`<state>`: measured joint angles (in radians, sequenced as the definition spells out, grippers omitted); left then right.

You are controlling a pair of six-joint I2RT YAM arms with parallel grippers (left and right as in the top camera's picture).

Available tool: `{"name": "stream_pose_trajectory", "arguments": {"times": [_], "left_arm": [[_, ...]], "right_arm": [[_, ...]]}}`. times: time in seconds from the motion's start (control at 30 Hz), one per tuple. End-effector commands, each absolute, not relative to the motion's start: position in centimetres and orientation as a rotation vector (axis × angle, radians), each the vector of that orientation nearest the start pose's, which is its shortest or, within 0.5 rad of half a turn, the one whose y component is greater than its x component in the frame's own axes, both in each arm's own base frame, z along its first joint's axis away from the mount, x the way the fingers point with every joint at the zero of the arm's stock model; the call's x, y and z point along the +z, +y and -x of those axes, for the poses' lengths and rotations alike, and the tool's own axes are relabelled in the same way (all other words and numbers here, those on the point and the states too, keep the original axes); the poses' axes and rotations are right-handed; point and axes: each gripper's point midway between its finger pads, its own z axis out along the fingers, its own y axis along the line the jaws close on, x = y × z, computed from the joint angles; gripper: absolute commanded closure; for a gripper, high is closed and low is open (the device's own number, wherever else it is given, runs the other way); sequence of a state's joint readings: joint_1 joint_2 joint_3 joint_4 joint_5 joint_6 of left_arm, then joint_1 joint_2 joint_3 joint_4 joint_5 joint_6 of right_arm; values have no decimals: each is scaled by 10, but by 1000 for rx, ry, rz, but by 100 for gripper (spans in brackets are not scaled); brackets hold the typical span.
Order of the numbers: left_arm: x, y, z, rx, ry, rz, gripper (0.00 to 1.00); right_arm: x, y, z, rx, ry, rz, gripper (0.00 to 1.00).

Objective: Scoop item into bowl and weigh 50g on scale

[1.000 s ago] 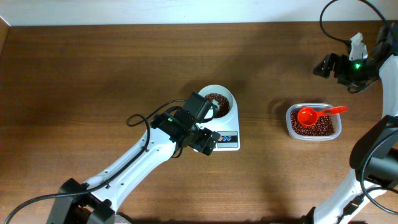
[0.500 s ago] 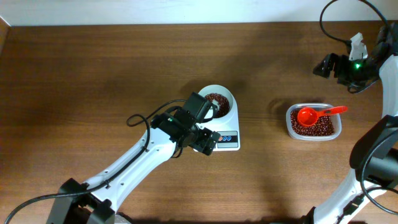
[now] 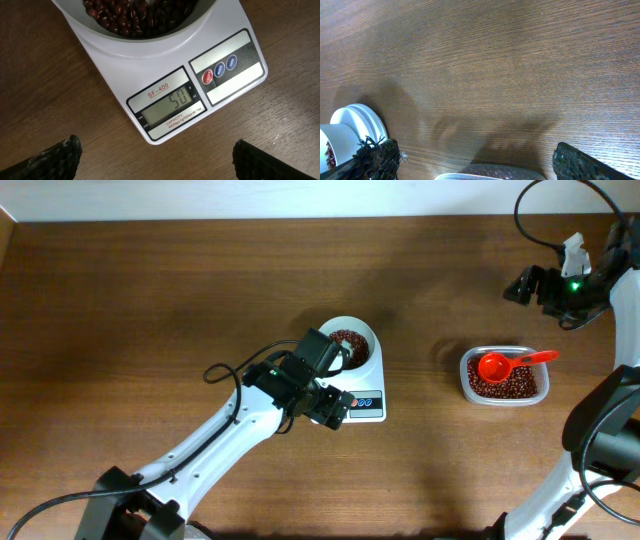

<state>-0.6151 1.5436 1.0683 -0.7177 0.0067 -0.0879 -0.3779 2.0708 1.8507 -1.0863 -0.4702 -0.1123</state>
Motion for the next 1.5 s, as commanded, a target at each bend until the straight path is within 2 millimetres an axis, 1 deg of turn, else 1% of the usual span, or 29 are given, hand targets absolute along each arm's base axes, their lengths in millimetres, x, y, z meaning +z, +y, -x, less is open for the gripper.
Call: {"name": "stream_pose_trajectory", "arguments": {"times": [0.0, 0.2, 0.23, 0.3, 0.33, 0.4, 0.43, 0.47, 0.5, 0.53, 0.57, 0.6, 0.63, 0.67, 0.7, 0.77, 0.83, 0.87, 0.93, 1.0, 1.07, 1.13, 1.17, 1.2, 1.23, 1.27, 1.37, 1.47], "left_arm": [[94, -203, -283, -201, 2677, -717, 1], [94, -203, -283, -201, 2678, -717, 1], [94, -203, -283, -201, 2677, -717, 1], [94, -203, -283, -201, 2678, -717, 1], [94, -203, -283, -201, 2678, -717, 1], [94, -203, -283, -201, 2677, -717, 1], [94, -203, -283, -201, 2677, -717, 1], [94, -203, -283, -201, 2677, -717, 1], [94, -203, -283, -201, 2677, -717, 1], [94, -203, -283, -201, 2677, -717, 1], [94, -203, -283, -201, 2678, -717, 1], [94, -203, -283, -201, 2678, -717, 1], [94, -203, -283, -201, 2678, -717, 1], [94, -203, -283, -201, 2678, -717, 1], [94, -203, -283, -201, 2677, -717, 1], [94, -203, -283, -201, 2678, -717, 1], [94, -203, -283, -201, 2677, -717, 1], [94, -203, -283, -201, 2677, -717, 1], [94, -203, -283, -201, 2678, -717, 1], [94, -203, -283, -201, 2678, -717, 1], [94, -203, -283, -201, 2677, -717, 1], [94, -203, -283, -201, 2678, -717, 1], [94, -203, -283, -201, 2677, -717, 1], [94, -203, -283, -201, 2678, -717, 1], [94, -203, -283, -201, 2677, -717, 1], [94, -203, -283, -201, 2678, -717, 1], [94, -203, -283, -201, 2678, -717, 1], [94, -203, -283, -201, 2677, -717, 1]], "right_arm": [[139, -92, -456, 557, 2691, -252, 1], [139, -92, -456, 557, 2691, -252, 1], [139, -94, -455, 540, 2694, -257, 1], [146, -93, -454, 472, 2698, -235, 1], [159, -90, -453, 409, 2690, -207, 1], [194, -82, -449, 261, 2646, -139, 2], [209, -82, -445, 185, 2624, -124, 1], [245, -75, -436, 83, 2560, -86, 1], [271, -66, -429, 54, 2503, -55, 1], [289, -59, -422, 38, 2462, -33, 1], [322, -47, -408, 7, 2381, 3, 1], [343, -38, -396, -2, 2327, 26, 1], [369, -30, -380, -6, 2259, 48, 1], [383, -26, -369, -9, 2219, 57, 1], [392, -25, -361, -12, 2196, 58, 1], [414, -22, -331, -22, 2141, 61, 1], [426, -19, -310, -28, 2092, 64, 1], [429, -15, -302, -20, 2056, 74, 1], [428, -14, -295, -24, 1995, 80, 1], [415, -14, -294, -38, 1905, 85, 1], [399, -14, -297, -52, 1811, 89, 1], [374, -11, -301, -48, 1706, 110, 1], [358, -5, -301, -30, 1657, 136, 1], [344, 0, -300, -10, 1617, 162, 1], [334, 4, -297, 3, 1585, 182, 1], [321, 9, -292, 11, 1532, 203, 1], [302, 11, -278, 0, 1457, 207, 1], [287, 12, -265, -7, 1424, 209, 1]]}}
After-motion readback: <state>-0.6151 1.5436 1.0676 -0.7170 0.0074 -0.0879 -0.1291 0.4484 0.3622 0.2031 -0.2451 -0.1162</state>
